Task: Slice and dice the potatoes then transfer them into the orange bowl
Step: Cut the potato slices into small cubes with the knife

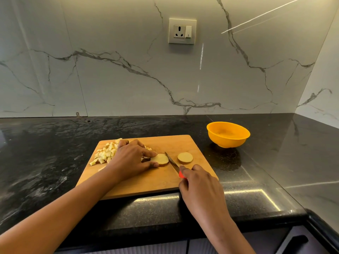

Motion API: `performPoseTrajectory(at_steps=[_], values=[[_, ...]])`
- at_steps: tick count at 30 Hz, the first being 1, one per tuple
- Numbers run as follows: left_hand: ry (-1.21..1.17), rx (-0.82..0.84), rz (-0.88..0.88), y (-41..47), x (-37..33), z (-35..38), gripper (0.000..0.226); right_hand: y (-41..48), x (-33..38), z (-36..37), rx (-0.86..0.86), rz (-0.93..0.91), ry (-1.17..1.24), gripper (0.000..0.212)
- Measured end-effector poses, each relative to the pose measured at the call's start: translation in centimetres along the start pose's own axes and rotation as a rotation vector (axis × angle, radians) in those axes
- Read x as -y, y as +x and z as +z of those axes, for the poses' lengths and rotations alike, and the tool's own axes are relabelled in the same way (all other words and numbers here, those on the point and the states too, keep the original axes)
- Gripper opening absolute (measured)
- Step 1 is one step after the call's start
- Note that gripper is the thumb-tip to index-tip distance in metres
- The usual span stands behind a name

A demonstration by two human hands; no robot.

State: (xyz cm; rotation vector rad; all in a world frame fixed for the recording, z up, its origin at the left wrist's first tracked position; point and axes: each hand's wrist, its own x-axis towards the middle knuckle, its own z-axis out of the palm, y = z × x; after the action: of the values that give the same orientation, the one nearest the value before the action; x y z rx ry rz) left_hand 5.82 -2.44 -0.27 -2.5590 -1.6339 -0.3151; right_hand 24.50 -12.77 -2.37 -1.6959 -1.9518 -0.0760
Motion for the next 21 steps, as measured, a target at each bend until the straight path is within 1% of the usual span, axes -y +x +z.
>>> performPoseTrajectory(at_steps=[1, 3, 9, 12, 13, 15, 16, 17, 19, 20, 21], values=[[-0.009, 0.007, -0.001, 0.1, 0.0, -0.1, 0.059, 0.0, 0.0, 0.0, 0.0, 0.004, 0.003, 0.044], [-0.027, 0.022, -0.007, 0.1, 0.1, -0.1, 0.053, 0.0, -0.1, 0.0, -0.005, 0.022, 0.002, 0.045], [-0.042, 0.036, 0.021, 0.2, 0.1, -0.1, 0.05, 0.2, 0.3, 0.0, 0.011, 0.031, -0.02, 0.045], [-0.094, 0.02, -0.01, -0.4, 0.8, -0.6, 0.048, 0.4, 0.5, -0.1, 0.015, 0.043, -0.035, 0.045], [-0.08, -0.006, -0.016, -0.5, 1.1, -0.7, 0.046, 0.4, 0.6, -0.1, 0.018, 0.042, -0.043, 0.045], [0.041, -0.02, 0.001, -0.8, 1.3, -1.0, 0.041, 0.3, 1.1, 0.1, 0.028, 0.025, -0.056, 0.044], [0.106, 0.006, 0.014, -1.0, 1.0, -1.0, 0.044, 0.2, 1.3, 0.2, 0.032, 0.017, -0.059, 0.043], [0.144, 0.043, 0.027, -1.3, 0.6, -0.9, 0.055, 0.2, 1.4, 0.2, 0.033, 0.014, -0.062, 0.043], [0.141, 0.099, 0.064, -2.1, -0.6, -0.5, 0.101, 0.1, 1.3, 0.1, 0.028, 0.027, -0.074, 0.043], [0.124, 0.137, 0.065, -2.4, -1.0, -0.3, 0.12, 0.1, 1.2, 0.0, 0.023, 0.037, -0.08, 0.043], [0.116, 0.169, 0.067, -2.7, -1.3, 0.0, 0.129, 0.0, 1.0, 0.0, 0.022, 0.043, -0.087, 0.043]])
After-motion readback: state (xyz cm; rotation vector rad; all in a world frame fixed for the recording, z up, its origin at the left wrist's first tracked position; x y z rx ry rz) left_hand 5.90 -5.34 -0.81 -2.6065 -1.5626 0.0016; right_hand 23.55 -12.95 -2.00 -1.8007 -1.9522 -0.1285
